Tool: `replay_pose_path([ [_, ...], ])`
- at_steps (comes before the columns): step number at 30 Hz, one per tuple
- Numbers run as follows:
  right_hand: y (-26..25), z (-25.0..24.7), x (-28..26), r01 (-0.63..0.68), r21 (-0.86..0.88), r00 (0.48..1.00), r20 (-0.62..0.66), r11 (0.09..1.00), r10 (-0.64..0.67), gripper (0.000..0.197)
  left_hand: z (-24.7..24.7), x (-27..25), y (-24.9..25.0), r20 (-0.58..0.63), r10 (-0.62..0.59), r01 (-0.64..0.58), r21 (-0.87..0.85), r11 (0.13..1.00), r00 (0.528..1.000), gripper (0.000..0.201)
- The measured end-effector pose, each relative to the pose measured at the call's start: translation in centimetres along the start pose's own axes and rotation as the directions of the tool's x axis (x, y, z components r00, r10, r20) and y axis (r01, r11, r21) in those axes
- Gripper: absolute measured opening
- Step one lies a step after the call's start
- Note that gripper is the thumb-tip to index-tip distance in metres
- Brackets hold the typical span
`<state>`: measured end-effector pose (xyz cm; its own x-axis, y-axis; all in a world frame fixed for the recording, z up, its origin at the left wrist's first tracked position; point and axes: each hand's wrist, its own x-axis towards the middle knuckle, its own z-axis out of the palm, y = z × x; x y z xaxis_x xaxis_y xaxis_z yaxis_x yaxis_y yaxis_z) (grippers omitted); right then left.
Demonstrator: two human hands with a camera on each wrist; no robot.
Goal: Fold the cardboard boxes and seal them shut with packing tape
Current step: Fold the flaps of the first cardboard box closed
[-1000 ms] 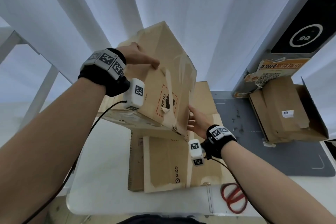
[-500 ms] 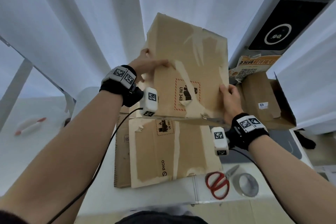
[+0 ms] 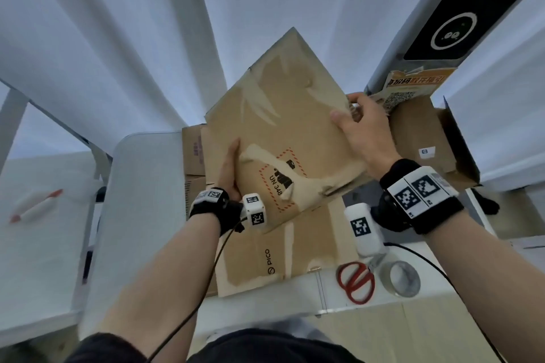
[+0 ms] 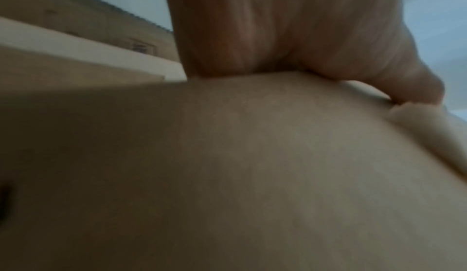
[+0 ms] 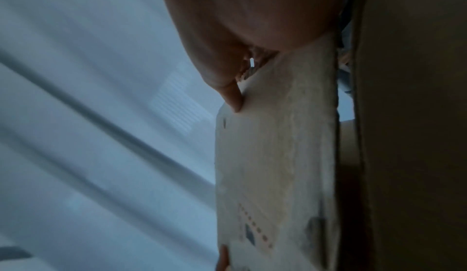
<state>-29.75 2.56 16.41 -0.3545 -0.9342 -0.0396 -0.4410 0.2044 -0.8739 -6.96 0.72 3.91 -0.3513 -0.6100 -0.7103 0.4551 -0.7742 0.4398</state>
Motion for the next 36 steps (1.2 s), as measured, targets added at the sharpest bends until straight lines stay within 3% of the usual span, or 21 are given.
replay_pose_path([
  [4, -0.6, 2.0, -1.1, 0.053, -0.094, 0.996, 0.074, 0.994, -0.046, 0.022, -1.7, 1.5, -2.4, -0.042, -0.116, 0.111, -0.104, 0.988, 0.992, 0.101],
  [9, 0.2, 4.0, -2.6, -0.045, -0.063, 0.987, 0.154, 0.997, 0.055, 0.037, -3.5, 3.1, -3.1, -0.028, -0.150, 0.143, -0.166, 0.976, 0.988, 0.098],
  [12, 1.0, 5.4, -3.3, -0.086, -0.063, 0.978, 0.184, 0.994, 0.097, 0.035, -4.7, 4.4, -2.6, -0.154, -0.158, 0.144, -0.097, 0.985, 0.975, 0.100],
  [15, -0.3, 7.3, -3.9, -0.128, -0.050, 0.960, 0.243, 0.991, 0.136, 0.026, -6.5, 6.1, -1.3, -0.298, -0.168, 0.199, 0.078, 0.977, 0.940, 0.117],
  [19, -2.4, 9.6, -4.4, -0.191, -0.089, 0.850, 0.484, 0.978, 0.210, 0.038, -6.0, 5.4, 2.5, -0.395, 0.043, 0.130, 0.400, 0.907, 0.918, 0.076],
  [21, -3.0, 10.8, -4.4, -0.173, -0.165, 0.799, 0.554, 0.971, 0.236, 0.043, -5.0, 4.1, 4.2, -0.325, 0.111, 0.077, 0.513, 0.855, 0.939, 0.086],
  [25, -3.6, 12.2, -4.6, -0.181, -0.262, 0.670, 0.673, 0.948, 0.314, 0.051, -2.2, 0.1, 6.7, -0.111, 0.086, -0.007, 0.572, 0.820, 0.990, 0.121],
  [28, -3.8, 12.0, -4.6, -0.139, -0.299, 0.621, 0.716, 0.944, 0.318, 0.052, -0.8, -1.7, 7.9, -0.062, 0.122, -0.056, 0.634, 0.771, 0.991, 0.122],
  [30, -3.8, 11.1, -4.2, -0.137, -0.311, 0.606, 0.725, 0.941, 0.328, 0.048, -0.4, -2.1, 8.2, -0.090, 0.150, -0.048, 0.686, 0.726, 0.985, 0.109],
  [32, -3.2, 9.5, -3.0, -0.171, -0.290, 0.658, 0.678, 0.942, 0.328, 0.044, -0.1, -2.1, 8.0, -0.135, 0.173, -0.017, 0.738, 0.674, 0.976, 0.089],
  [35, -1.1, 6.8, 0.1, -0.082, -0.458, 0.868, 0.404, 0.885, 0.290, 0.050, -0.5, -2.0, 7.3, -0.201, 0.191, 0.024, 0.747, 0.665, 0.961, 0.075],
  [36, -0.4, 5.8, 1.0, -0.080, -0.547, 0.908, 0.305, 0.833, 0.287, 0.054, -0.8, -2.0, 7.0, -0.215, 0.204, 0.027, 0.746, 0.665, 0.955, 0.074],
])
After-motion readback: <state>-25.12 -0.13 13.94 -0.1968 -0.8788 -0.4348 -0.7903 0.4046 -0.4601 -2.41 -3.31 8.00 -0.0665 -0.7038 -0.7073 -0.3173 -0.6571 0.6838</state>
